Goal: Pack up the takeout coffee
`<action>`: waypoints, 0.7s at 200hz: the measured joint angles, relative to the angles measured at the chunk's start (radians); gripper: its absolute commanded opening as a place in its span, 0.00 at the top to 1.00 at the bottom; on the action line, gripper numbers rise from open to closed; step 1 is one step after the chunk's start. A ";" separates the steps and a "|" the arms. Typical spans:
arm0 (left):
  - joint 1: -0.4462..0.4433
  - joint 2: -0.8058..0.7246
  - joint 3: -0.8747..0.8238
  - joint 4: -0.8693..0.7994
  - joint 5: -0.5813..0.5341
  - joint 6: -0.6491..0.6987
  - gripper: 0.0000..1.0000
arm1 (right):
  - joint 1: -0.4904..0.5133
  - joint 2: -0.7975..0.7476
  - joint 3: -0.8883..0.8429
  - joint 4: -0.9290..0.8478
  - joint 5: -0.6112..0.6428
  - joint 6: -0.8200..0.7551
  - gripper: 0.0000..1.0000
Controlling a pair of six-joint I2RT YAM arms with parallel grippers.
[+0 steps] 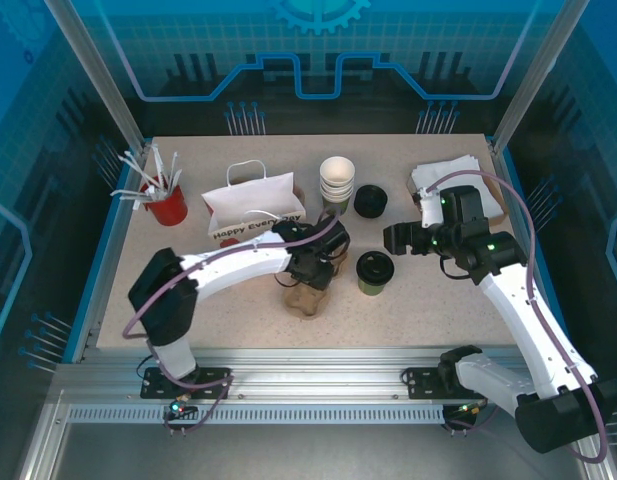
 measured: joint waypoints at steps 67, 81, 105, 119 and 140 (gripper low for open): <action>-0.017 -0.208 0.031 0.008 0.162 0.120 0.64 | 0.003 -0.027 0.151 -0.042 0.010 0.018 0.11; -0.017 -0.220 0.068 0.009 0.203 0.146 0.64 | 0.002 -0.030 0.218 -0.067 0.029 0.022 0.11; -0.016 -0.244 0.167 0.011 0.267 0.199 0.64 | 0.001 -0.042 0.344 -0.113 0.062 0.030 0.11; -0.011 -0.258 0.232 0.009 0.293 0.229 0.64 | 0.000 -0.054 0.405 -0.134 0.076 0.034 0.11; 0.016 -0.270 0.357 -0.003 0.315 0.280 0.65 | 0.000 -0.064 0.465 -0.165 0.084 0.037 0.11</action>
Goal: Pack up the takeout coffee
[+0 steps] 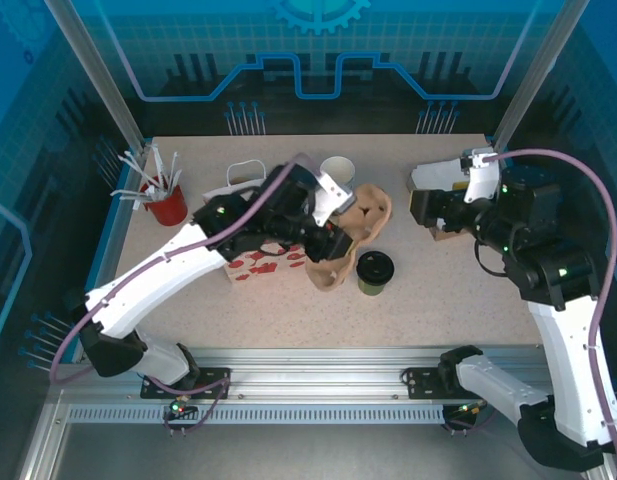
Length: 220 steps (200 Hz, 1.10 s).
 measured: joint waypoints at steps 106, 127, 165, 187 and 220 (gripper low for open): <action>0.441 -0.122 0.253 -0.005 0.032 0.290 0.67 | 0.194 0.187 -0.042 0.096 -0.150 0.058 0.17; 0.514 -0.116 0.253 -0.016 0.037 0.354 0.67 | 0.270 0.323 -0.039 0.176 -0.175 0.090 0.21; 0.624 -0.101 0.239 -0.039 0.043 0.415 0.66 | 0.358 0.576 0.035 0.259 -0.204 0.140 0.25; 0.655 -0.101 0.221 -0.049 0.043 0.438 0.66 | 0.397 0.692 0.124 0.273 -0.215 0.145 0.29; 0.663 -0.101 0.208 -0.065 0.044 0.463 0.66 | 0.415 0.784 0.215 0.276 -0.216 0.138 0.41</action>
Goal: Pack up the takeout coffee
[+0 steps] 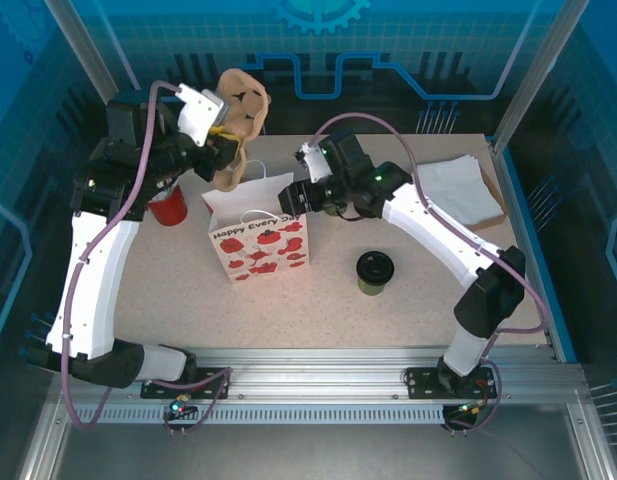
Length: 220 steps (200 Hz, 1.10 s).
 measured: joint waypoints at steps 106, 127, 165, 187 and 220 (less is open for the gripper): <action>0.003 0.000 -0.094 -0.005 0.165 0.096 0.65 | -0.001 0.034 0.050 -0.063 0.121 -0.086 0.85; 0.003 0.000 -0.120 -0.007 0.190 0.130 0.65 | -0.003 0.034 0.051 -0.064 0.122 -0.098 0.87; 0.003 0.000 -0.167 -0.006 0.220 0.178 0.65 | -0.015 0.033 0.051 -0.065 0.119 -0.109 0.87; 0.003 -0.002 -0.199 0.007 0.258 0.182 0.64 | -0.023 0.033 0.051 -0.065 0.114 -0.110 0.87; 0.003 -0.007 -0.266 0.022 0.291 0.182 0.65 | -0.026 0.032 0.051 -0.065 0.105 -0.110 0.87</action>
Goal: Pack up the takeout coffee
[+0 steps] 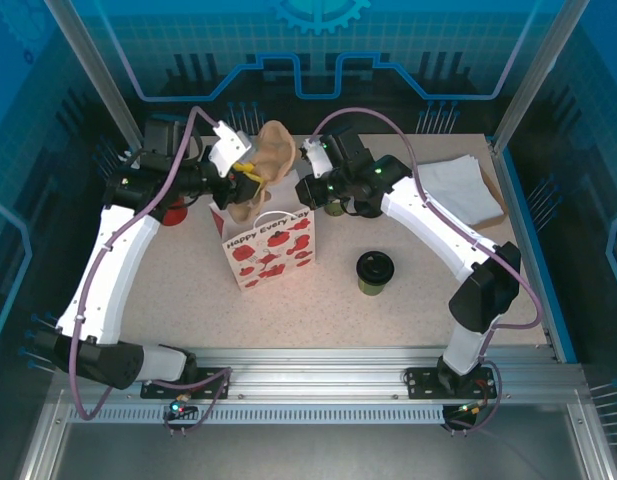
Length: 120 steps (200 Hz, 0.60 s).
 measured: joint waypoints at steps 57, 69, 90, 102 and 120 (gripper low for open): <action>0.000 -0.001 -0.035 0.001 0.014 0.027 0.65 | -0.003 -0.005 0.000 0.000 -0.004 0.000 0.86; 0.000 -0.003 -0.045 0.002 0.014 0.031 0.65 | -0.004 -0.005 0.000 0.000 -0.004 0.000 0.87; 0.000 -0.014 -0.067 0.001 0.014 0.031 0.65 | -0.004 -0.005 0.000 0.000 -0.004 0.001 0.87; 0.000 -0.021 -0.079 0.001 0.014 0.031 0.65 | -0.003 -0.005 0.000 0.000 -0.005 0.001 0.87; 0.000 -0.035 -0.093 0.001 0.014 0.032 0.65 | -0.004 -0.005 0.000 0.000 -0.007 0.001 0.87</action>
